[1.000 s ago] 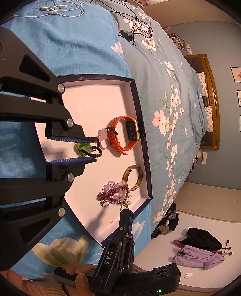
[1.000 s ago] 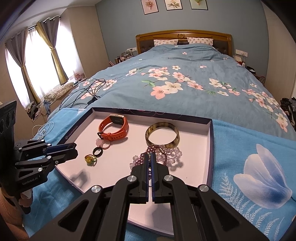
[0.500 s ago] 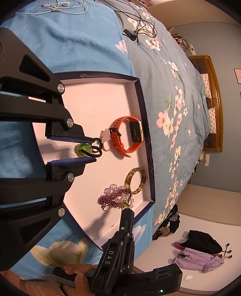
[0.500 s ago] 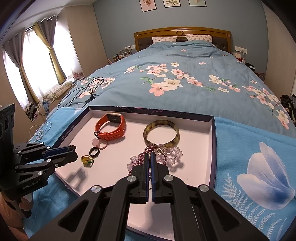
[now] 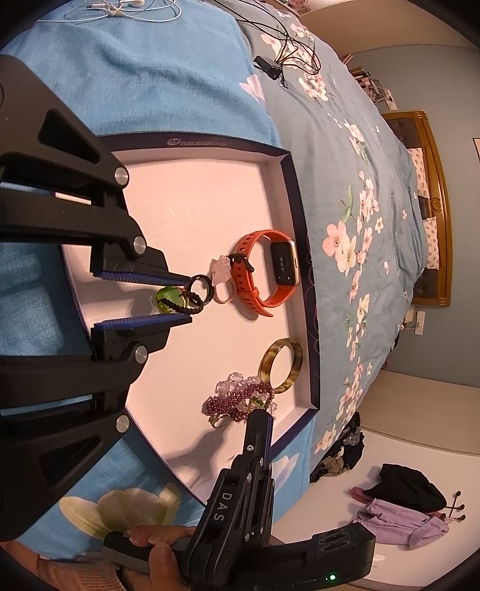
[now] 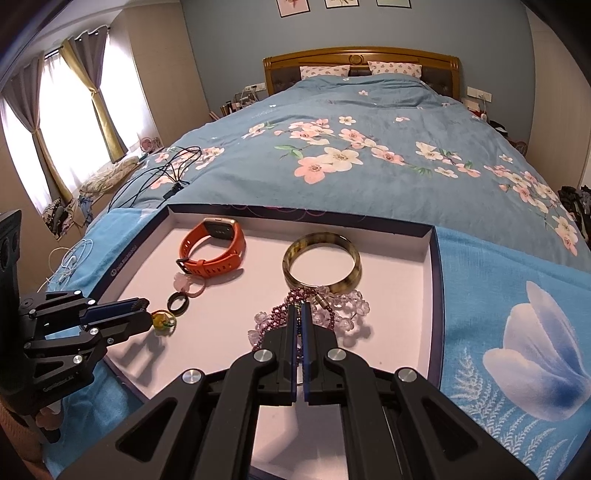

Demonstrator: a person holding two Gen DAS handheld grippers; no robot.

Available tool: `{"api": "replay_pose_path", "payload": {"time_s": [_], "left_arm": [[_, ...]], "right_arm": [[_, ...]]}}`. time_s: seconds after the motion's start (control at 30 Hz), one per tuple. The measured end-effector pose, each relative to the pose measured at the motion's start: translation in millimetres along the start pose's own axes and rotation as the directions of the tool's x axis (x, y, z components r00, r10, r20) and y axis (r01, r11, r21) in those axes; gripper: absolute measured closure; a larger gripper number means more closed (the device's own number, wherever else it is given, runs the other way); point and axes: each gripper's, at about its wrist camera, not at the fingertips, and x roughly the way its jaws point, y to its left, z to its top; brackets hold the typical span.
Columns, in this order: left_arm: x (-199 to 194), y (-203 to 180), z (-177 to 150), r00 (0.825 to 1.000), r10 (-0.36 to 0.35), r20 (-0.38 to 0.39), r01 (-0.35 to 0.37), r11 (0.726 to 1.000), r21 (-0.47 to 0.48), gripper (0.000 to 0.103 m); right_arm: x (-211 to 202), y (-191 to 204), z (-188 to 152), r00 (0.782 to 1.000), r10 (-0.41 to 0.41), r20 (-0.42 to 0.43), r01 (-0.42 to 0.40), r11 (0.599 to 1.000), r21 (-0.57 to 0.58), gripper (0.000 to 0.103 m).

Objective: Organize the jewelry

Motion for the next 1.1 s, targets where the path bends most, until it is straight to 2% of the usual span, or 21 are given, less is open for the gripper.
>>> {"api": "replay_pose_path", "payload": {"time_s": [0.2,0.3,0.37,0.43,0.5,0.57,0.63,0.7,0.77,0.8,0.83,0.93,1.1], "left_arm": [[1.9,1.3,0.1,1.000,0.001,0.000,-0.001,1.000,-0.004,0.087],[0.2,2.4,-0.7,1.000,0.005,0.007,-0.005,1.000,-0.010,0.077],[-4.0,3.6,-1.4,1.000,0.005,0.019,-0.004,1.000,-0.014,0.071],[-10.5,4.3,-2.3,0.999,0.008,0.035,-0.007,1.000,-0.020,0.065],[-20.7,4.4,-3.3,0.998,0.011,0.065,-0.010,1.000,-0.020,0.060],[-31.7,4.5,-5.5,0.995,0.022,0.093,-0.020,1.000,-0.020,0.045],[-44.5,5.7,-9.3,0.992,0.032,0.125,-0.030,0.999,-0.023,0.038],[-59.8,5.8,-15.0,0.985,0.049,0.166,-0.045,0.999,-0.024,0.026],[-76.5,5.4,-21.9,0.975,0.073,0.211,-0.069,0.997,-0.026,0.010],[-83.3,5.2,-25.3,0.971,0.080,0.225,-0.076,0.997,-0.027,0.004],[-91.7,4.8,-30.0,0.964,0.090,0.250,-0.084,0.996,-0.034,0.006],[-111.6,5.2,-42.2,0.946,0.122,0.300,-0.113,0.992,-0.047,0.006],[-140.0,-1.2,-68.0,0.916,0.176,0.361,-0.166,0.984,-0.059,0.006]], "right_arm": [[-1.4,-1.5,-1.7,1.000,-0.006,-0.001,0.006,1.000,0.009,0.099],[-6.4,-1.1,-4.0,1.000,-0.010,0.009,0.010,1.000,0.012,0.095],[-12.8,-1.5,-5.6,1.000,-0.013,0.023,0.013,1.000,0.018,0.089],[-21.1,-1.7,-8.5,0.999,-0.014,0.043,0.012,1.000,0.026,0.077],[-29.6,-0.1,-13.1,0.998,-0.008,0.059,0.007,1.000,0.023,0.069],[-39.1,2.9,-19.2,0.997,-0.004,0.078,0.003,1.000,0.017,0.067],[-49.3,6.8,-24.4,0.995,-0.004,0.103,0.003,1.000,0.016,0.049],[-60.0,11.1,-30.7,0.991,-0.006,0.133,0.004,1.000,0.010,0.044],[-74.0,18.0,-38.3,0.984,-0.016,0.175,0.016,1.000,0.003,0.030],[-80.3,20.5,-41.8,0.979,-0.027,0.200,0.027,1.000,0.003,0.019],[-87.7,24.0,-46.6,0.973,-0.038,0.229,0.039,0.999,0.000,0.014],[-106.0,36.1,-60.7,0.954,-0.083,0.287,0.095,0.995,-0.028,0.006],[-122.1,48.3,-81.7,0.935,-0.110,0.338,0.136,0.989,-0.052,0.007]]}}
